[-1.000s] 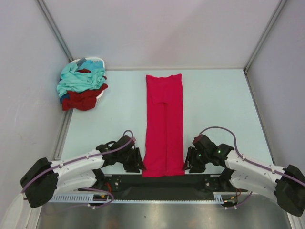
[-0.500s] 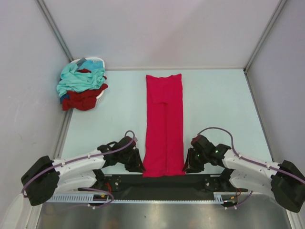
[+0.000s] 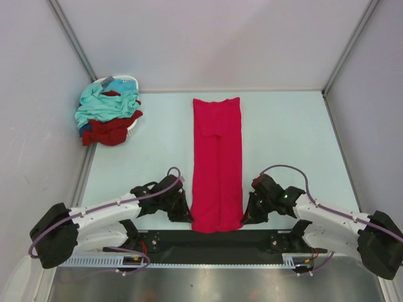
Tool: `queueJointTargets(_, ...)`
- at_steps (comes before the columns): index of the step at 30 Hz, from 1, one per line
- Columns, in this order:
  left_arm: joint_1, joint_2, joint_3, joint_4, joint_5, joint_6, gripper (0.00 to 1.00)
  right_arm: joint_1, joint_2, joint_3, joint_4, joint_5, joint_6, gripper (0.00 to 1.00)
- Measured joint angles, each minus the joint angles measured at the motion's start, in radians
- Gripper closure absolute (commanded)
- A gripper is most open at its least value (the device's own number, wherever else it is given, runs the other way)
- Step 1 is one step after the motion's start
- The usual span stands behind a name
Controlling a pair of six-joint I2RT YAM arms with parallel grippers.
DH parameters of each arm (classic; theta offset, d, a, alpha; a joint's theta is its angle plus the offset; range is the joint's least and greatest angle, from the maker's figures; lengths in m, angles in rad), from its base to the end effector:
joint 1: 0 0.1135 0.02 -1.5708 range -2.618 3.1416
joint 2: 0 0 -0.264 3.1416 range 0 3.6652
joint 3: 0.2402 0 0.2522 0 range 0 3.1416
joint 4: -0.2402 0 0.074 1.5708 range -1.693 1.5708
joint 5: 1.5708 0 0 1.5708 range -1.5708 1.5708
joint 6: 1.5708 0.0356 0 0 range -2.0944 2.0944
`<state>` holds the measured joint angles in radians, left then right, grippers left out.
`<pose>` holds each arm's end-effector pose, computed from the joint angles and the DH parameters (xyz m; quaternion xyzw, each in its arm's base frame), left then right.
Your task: Fold and stack the t-shirts
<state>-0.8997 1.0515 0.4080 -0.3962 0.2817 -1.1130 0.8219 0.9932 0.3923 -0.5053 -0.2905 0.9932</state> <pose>0.1015 -0.1438 0.1504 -0.0651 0.9539 -0.2920 0.0245 0.1016 0.1243 0.1490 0.0492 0.9622 0.2662 0.0293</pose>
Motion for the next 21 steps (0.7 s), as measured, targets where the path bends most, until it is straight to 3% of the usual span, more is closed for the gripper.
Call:
queueJointTargets(9, 0.129, 0.066, 0.197, -0.037, -0.027, 0.127, 1.0, -0.216, 0.048, 0.192, -0.014, -0.032, -0.122, 1.0)
queueJointTargets(21, 0.334, 0.4, 0.56, 0.021, -0.078, 0.365, 1.0, -0.436, 0.457, 0.512, 0.101, -0.079, -0.318, 1.0)
